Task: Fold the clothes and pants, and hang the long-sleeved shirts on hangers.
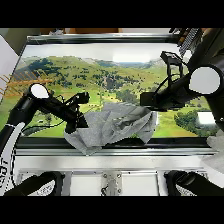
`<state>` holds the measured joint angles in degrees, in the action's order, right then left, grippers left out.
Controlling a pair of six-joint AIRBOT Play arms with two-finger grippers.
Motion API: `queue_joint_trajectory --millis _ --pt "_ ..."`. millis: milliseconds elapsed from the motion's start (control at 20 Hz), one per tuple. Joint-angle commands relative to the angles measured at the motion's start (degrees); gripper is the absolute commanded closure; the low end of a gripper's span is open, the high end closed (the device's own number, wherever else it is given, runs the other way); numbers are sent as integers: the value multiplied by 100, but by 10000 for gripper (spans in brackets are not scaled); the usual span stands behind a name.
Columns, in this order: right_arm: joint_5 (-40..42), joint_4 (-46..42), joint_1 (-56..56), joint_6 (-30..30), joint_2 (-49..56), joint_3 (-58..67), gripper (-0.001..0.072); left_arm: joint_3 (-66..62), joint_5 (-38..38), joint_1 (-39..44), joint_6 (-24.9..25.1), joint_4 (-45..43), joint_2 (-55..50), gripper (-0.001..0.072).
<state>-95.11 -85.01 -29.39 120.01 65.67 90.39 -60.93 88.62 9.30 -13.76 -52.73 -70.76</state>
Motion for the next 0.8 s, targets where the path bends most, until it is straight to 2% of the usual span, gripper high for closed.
queue_joint_trajectory --millis 0,250,600,750 --pt "299 160 -136 -7 0 9 688 0 -24 9 11 39 -188 697" --pt "428 428 -142 -179 269 337 689 0 -33 7 361 44 -188 697" --pt "426 708 -772 -326 1300 1641 689 0 -17 7 546 46 -188 697" --pt "426 728 -1016 -328 1731 2188 689 0 -20 7 822 46 -188 697"
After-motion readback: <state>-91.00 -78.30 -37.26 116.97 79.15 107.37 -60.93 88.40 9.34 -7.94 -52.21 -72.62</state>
